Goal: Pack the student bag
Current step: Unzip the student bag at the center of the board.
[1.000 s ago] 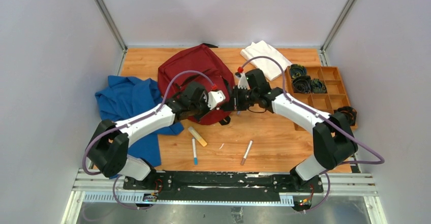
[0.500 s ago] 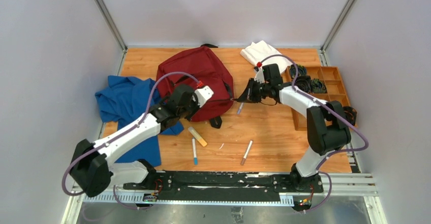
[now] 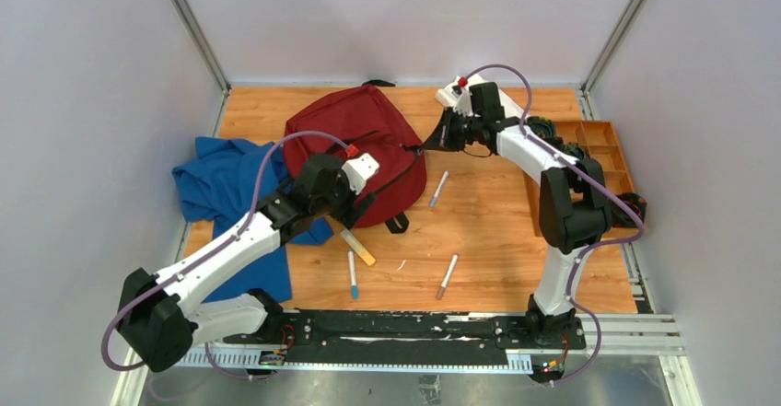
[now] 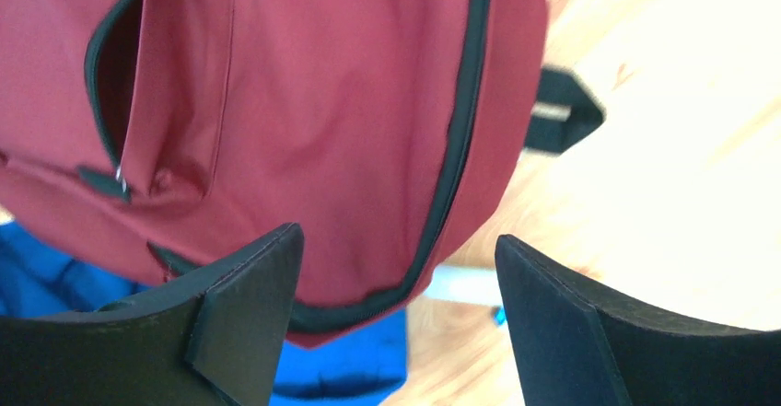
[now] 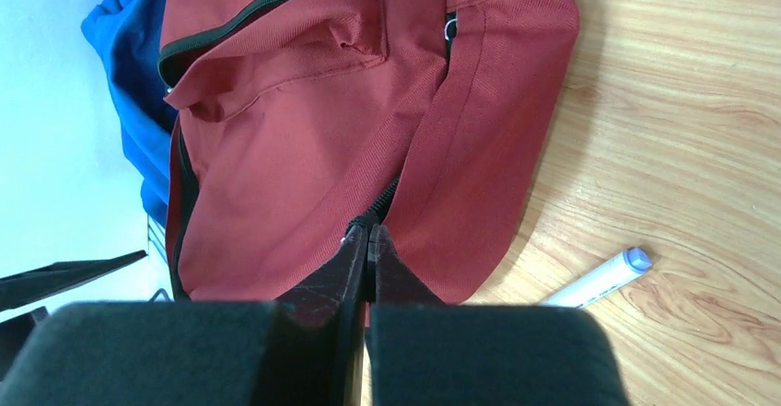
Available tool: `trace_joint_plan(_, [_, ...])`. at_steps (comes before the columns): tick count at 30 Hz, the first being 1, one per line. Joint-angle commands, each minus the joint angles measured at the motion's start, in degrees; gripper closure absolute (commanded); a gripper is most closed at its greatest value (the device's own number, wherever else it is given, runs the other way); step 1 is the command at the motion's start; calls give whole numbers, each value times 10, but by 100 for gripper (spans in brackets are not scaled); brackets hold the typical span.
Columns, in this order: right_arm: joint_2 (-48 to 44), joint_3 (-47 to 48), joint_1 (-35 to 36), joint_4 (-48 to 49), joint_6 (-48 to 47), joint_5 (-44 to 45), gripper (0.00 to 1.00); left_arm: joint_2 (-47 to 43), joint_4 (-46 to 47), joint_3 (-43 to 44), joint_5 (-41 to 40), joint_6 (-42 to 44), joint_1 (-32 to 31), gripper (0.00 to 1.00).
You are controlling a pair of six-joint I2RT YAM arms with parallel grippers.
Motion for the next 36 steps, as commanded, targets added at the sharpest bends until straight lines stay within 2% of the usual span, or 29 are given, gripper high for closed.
trace_joint_plan(1, [-10, 13, 15, -27, -34, -14, 100, 45, 80, 59, 66, -75, 1, 16])
trace_joint_plan(5, [-24, 1, 25, -28, -33, -23, 100, 123, 133, 115, 66, -154, -19, 20])
trace_joint_plan(9, [-33, -12, 28, -30, -33, -24, 100, 199, 156, 160, 45, -169, -47, 25])
trace_joint_plan(16, [-41, -18, 27, -33, -33, -20, 100, 286, 151, 204, 36, -179, -71, 23])
trace_joint_plan(18, [-41, -19, 28, -35, -33, -17, 100, 305, 140, 219, 28, -167, -75, 31])
trace_joint_plan(22, [-39, -14, 27, -47, -36, -4, 100, 322, 136, 223, 27, -152, -76, 56])
trace_joint_plan(23, [-39, -12, 25, -52, -38, 3, 100, 321, 136, 220, 27, -149, -76, 66])
trace_joint_plan(25, [-37, -7, 23, -58, -42, 14, 100, 316, 131, 212, 10, -136, -76, 96])
trace_joint_plan(26, [-33, -5, 21, -59, -43, 17, 100, 312, 125, 207, 7, -131, -76, 100])
trace_joint_plan(31, [-5, 25, 19, -70, -60, 37, 100, 271, 140, 153, 21, -120, -75, 100])
trace_joint_plan(36, [45, 86, 21, -106, -101, 127, 100, 216, 168, 96, 51, -115, -75, 100])
